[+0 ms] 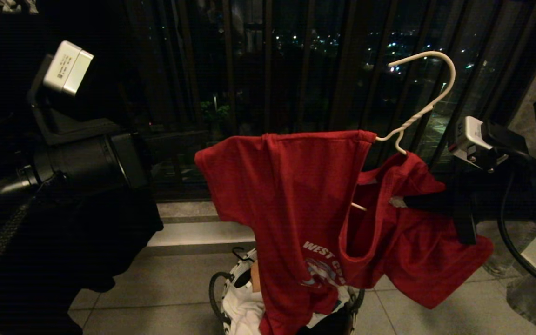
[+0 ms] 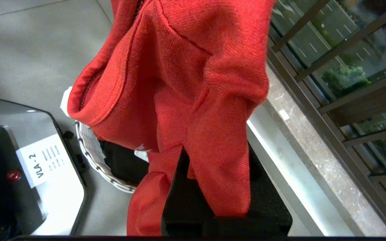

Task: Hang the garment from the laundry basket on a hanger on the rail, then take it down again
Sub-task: Hang the clothes rack on the clothesline

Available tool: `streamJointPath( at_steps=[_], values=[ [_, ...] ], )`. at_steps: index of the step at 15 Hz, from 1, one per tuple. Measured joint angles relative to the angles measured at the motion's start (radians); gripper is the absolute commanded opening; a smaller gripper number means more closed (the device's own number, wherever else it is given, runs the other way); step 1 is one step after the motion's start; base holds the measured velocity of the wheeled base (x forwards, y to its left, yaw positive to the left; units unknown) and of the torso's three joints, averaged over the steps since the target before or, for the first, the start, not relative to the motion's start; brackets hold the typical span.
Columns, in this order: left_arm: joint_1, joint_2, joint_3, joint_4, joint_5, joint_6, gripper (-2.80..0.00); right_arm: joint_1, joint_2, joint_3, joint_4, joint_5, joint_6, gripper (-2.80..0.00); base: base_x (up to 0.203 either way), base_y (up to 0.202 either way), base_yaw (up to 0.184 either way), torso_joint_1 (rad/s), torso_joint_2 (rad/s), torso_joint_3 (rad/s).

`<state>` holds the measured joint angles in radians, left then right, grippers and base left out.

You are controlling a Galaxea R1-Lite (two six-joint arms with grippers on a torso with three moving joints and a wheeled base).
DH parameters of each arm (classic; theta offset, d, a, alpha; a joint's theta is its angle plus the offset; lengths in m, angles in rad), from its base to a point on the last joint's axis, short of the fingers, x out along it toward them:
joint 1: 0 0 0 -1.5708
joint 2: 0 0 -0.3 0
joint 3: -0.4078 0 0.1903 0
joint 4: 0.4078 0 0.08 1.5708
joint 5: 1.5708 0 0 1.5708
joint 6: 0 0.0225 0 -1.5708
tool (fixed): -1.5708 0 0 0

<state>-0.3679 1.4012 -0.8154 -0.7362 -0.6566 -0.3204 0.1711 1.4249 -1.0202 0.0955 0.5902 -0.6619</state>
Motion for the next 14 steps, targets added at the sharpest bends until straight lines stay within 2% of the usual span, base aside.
streamJointPath(
  at_steps=[3, 9, 14],
  values=[
    [-0.002, -0.02, -0.047, 0.137, -0.001, -0.019, -2.8, 0.001, 0.0, 0.0, 0.0, 0.0, 0.0, -2.8, 0.0, 0.0, 0.0, 0.0, 0.0, 0.0],
    [-0.006, -0.051, -0.088, 0.164, 0.004, -0.095, -2.8, 0.002, 0.0, -0.001, 0.0, 0.0, 0.001, -2.8, 0.0, 0.0, 0.0, 0.0, 0.0, 0.0],
    [-0.013, -0.088, -0.205, 0.425, 0.004, -0.136, -2.8, 0.018, 0.0, -0.009, -0.007, 0.0, 0.043, -2.8, 0.0, 0.0, 0.0, 0.0, 0.0, 0.0]
  ],
)
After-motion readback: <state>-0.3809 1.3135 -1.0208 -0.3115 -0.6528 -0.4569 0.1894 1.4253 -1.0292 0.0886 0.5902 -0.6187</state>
